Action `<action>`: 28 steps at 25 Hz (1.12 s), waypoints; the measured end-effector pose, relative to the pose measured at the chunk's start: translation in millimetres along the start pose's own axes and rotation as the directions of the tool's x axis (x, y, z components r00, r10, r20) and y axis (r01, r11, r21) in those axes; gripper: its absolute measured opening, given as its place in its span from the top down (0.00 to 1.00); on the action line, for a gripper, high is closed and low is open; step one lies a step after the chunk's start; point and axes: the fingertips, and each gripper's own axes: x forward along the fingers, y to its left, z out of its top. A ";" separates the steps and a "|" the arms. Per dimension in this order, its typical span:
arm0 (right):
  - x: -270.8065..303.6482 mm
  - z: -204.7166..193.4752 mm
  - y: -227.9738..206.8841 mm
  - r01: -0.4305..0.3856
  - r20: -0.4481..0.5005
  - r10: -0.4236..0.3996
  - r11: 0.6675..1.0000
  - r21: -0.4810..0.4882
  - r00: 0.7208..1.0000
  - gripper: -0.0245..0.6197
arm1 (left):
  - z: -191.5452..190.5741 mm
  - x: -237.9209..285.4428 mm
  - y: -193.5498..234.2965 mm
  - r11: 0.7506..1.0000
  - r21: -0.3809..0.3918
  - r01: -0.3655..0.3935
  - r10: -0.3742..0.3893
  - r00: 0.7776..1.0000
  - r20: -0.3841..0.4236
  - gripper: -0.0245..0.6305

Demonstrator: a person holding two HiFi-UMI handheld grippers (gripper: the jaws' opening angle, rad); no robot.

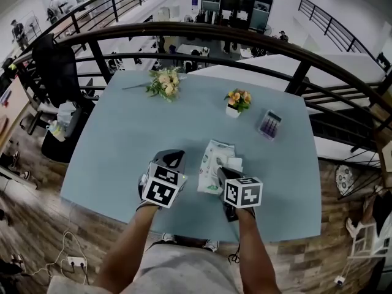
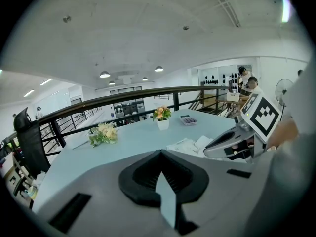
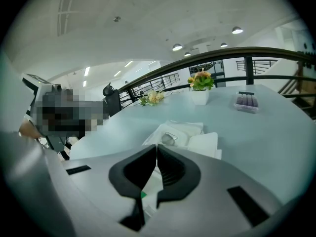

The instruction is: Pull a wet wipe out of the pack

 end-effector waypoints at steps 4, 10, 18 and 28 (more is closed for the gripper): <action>-1.3 4.1 0.1 0.004 0.003 -0.004 1.000 -0.008 1.000 0.94 | 2.3 -1.6 2.2 1.000 0.007 -0.005 0.005 1.000 0.007 0.97; -5.1 8.2 1.5 0.014 0.011 -0.014 1.000 -0.016 1.000 0.94 | 1.2 -5.4 1.8 1.000 -0.009 -0.005 0.005 1.000 0.009 0.97; -9.1 13.8 3.6 0.025 0.030 -0.024 0.999 -0.023 0.999 0.94 | -0.9 -9.7 4.0 1.000 -0.009 -0.007 0.007 1.000 0.016 0.97; -20.0 25.3 3.9 0.039 0.061 -0.037 0.999 -0.032 0.997 0.94 | 0.9 -13.8 3.8 1.000 -0.010 -0.004 0.004 1.000 0.023 0.97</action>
